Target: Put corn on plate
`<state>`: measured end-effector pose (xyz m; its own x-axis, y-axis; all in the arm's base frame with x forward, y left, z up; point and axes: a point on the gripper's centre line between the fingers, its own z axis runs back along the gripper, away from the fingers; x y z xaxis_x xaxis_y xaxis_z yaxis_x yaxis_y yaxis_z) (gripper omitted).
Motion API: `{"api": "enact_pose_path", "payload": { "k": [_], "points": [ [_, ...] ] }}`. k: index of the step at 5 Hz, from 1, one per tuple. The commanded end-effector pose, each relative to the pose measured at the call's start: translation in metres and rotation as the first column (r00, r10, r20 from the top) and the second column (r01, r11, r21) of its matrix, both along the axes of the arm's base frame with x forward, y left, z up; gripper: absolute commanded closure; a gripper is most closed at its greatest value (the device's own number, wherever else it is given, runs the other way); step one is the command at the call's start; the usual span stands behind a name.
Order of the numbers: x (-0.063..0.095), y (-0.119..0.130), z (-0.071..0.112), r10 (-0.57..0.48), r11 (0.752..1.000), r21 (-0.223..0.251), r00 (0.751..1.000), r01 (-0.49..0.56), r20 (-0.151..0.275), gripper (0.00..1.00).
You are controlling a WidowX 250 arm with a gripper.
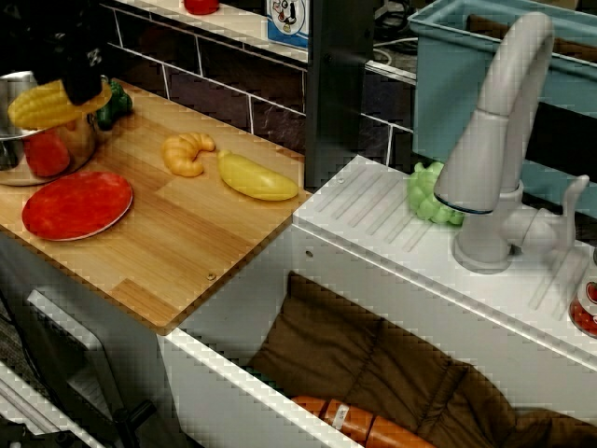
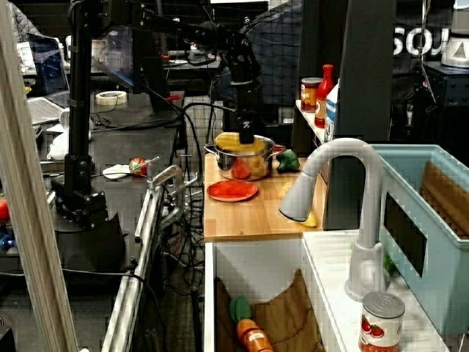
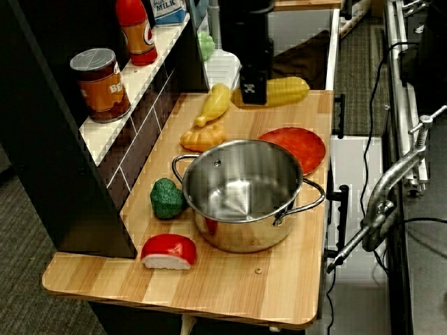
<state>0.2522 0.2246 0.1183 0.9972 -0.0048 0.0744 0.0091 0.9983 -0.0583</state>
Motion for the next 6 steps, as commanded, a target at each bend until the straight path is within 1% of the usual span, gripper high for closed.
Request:
{"api": "enact_pose_path", "payload": {
  "k": [1,2,3,5,6],
  "points": [
    [-0.011,-0.001,-0.010,-0.030,1.000,0.008,1.000,0.030,0.005,1.00],
    [-0.014,-0.008,-0.027,-0.008,1.000,0.008,1.000,0.008,0.012,1.00],
    [-0.010,-0.006,-0.036,0.015,1.000,0.006,1.000,-0.015,0.007,1.00],
    [-0.016,-0.002,-0.049,0.008,1.000,0.024,1.000,-0.008,0.015,1.00],
    [-0.018,-0.003,-0.062,-0.006,0.999,0.053,1.000,0.006,0.005,1.00]
  ]
}}
